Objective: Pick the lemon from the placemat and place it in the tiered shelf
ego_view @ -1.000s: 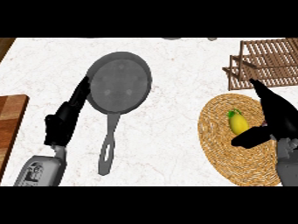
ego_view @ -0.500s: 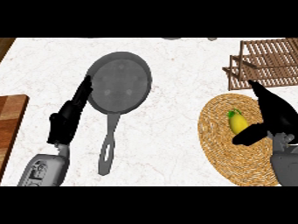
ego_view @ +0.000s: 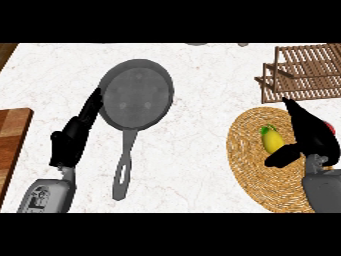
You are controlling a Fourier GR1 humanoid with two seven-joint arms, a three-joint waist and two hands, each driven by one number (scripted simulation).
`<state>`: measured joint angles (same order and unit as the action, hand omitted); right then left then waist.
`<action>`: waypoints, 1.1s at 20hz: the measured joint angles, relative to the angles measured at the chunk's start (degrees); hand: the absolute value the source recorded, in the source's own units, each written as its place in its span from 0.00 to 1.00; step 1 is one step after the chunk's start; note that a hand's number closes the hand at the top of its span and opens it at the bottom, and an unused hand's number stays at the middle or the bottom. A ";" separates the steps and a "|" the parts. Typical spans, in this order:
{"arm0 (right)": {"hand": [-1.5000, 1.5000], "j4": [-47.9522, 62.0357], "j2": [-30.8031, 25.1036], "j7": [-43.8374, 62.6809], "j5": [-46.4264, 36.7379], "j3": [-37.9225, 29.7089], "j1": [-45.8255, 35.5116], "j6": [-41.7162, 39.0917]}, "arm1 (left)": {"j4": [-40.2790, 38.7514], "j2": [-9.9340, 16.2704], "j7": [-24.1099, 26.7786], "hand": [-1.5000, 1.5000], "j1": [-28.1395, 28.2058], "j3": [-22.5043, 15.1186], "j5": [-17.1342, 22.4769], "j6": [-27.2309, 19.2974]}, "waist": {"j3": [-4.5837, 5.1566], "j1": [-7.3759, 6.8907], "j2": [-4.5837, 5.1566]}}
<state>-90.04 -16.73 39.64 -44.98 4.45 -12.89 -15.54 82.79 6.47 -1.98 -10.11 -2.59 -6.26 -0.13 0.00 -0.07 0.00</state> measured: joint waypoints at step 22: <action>1.00 11.69 4.65 -7.46 -6.15 -2.02 -1.62 1.40 | -0.59 -2.22 0.59 0.50 -0.18 1.26 -2.32 0.88 | 0.01 0.02 0.00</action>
<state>-78.35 -12.08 32.18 -51.13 2.43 -14.52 -14.14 82.20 4.25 -1.39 -10.29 -1.33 -8.58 0.75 0.00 -0.05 0.00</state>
